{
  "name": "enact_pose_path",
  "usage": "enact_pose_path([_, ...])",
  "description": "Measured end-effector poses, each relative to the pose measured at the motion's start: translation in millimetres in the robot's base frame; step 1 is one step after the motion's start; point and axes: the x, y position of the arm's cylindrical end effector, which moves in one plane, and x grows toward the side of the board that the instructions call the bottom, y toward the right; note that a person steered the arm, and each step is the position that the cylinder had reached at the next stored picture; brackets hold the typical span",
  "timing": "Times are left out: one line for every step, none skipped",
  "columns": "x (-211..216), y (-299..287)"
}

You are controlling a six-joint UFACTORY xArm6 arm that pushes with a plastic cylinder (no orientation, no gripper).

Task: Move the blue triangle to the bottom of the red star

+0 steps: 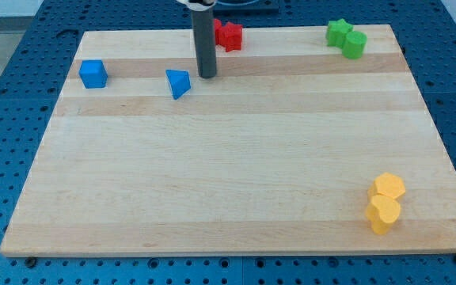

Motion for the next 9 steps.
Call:
enact_pose_path([-7, -37])
enact_pose_path([-3, -64])
enact_pose_path([20, -60])
enact_pose_path([42, -19])
enact_pose_path([55, 29])
enact_pose_path([56, 17])
enact_pose_path([59, -32])
enact_pose_path([60, -68])
enact_pose_path([84, -70])
